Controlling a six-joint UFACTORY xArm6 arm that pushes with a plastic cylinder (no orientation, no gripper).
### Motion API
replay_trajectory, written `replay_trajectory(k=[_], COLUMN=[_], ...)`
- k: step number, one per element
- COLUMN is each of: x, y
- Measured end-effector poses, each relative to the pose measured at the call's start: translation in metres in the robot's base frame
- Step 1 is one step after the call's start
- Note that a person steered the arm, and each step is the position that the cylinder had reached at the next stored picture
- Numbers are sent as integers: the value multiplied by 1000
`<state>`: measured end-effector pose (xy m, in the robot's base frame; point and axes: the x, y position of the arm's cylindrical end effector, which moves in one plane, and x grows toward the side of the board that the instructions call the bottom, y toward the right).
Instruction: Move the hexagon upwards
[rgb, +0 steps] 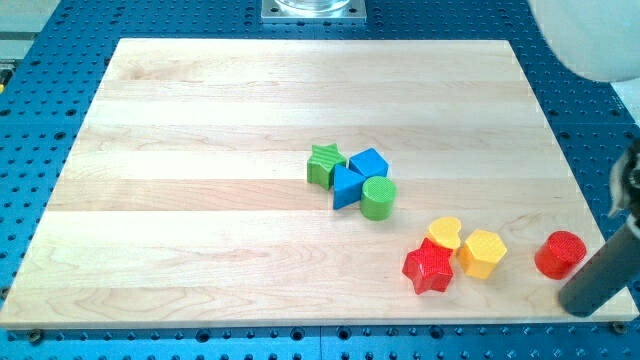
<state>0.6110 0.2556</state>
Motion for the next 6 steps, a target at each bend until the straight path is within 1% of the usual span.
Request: replay_trajectory(k=[2,4,5,6], x=[-105,-114,-92,-15], y=[-14,-4,2,9])
